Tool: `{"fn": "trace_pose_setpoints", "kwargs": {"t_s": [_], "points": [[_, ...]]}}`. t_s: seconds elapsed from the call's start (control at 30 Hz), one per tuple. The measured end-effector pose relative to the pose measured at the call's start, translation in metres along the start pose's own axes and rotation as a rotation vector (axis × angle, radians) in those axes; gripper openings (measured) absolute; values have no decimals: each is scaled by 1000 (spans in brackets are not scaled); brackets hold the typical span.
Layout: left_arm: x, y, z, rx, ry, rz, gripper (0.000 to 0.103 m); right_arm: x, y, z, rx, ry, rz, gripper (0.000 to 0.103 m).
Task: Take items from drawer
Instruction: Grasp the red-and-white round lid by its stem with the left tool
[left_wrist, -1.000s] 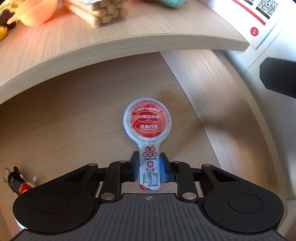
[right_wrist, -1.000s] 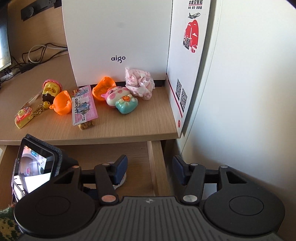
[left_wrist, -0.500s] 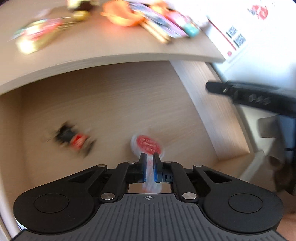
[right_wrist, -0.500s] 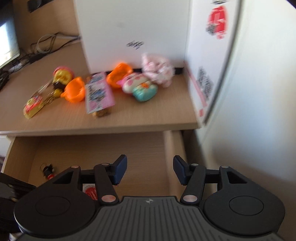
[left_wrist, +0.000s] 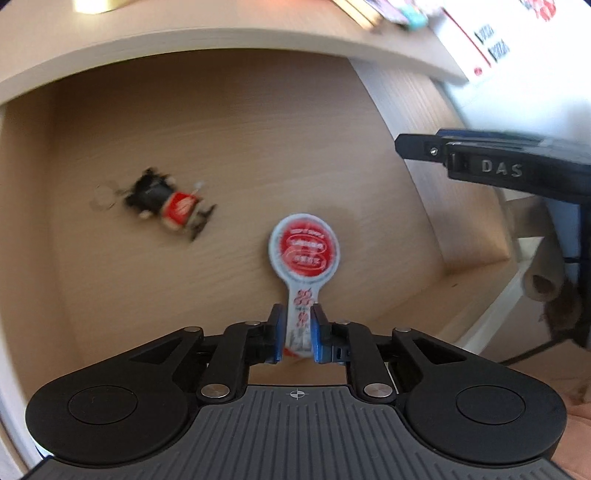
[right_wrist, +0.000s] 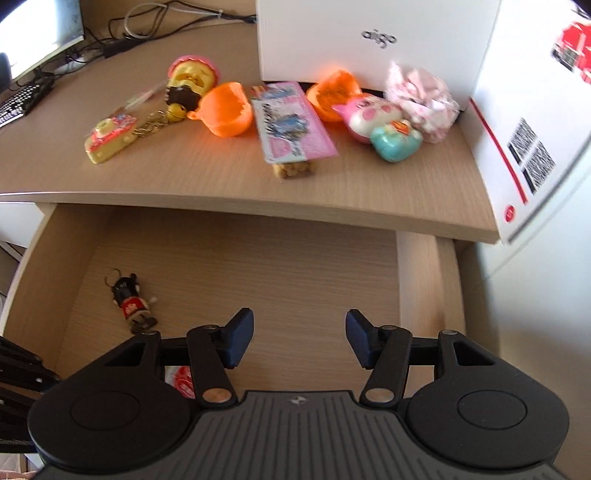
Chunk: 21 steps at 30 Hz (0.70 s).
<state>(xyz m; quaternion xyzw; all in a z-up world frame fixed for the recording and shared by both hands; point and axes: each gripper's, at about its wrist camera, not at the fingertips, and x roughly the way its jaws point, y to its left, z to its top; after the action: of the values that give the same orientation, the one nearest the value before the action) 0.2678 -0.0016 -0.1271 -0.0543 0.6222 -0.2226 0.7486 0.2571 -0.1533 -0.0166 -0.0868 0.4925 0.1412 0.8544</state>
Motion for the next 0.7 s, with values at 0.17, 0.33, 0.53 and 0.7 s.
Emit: {"fn": "trace_pose_setpoints", "kwargs": {"t_s": [0.17,0.33,0.53,0.7], "points": [[29,-22,15,110,91,68,17,-5,-14,-8,35,9,-36,56],[50,-33,22,143,144,125,17,-5,-25,-11,70,12,-53,56],[50,-38,39,203,39,212,39,0,-32,-11,84,21,-48,55],[43,-17,47,172,-56,168,43,1,-35,-14,95,22,-51,56]]}}
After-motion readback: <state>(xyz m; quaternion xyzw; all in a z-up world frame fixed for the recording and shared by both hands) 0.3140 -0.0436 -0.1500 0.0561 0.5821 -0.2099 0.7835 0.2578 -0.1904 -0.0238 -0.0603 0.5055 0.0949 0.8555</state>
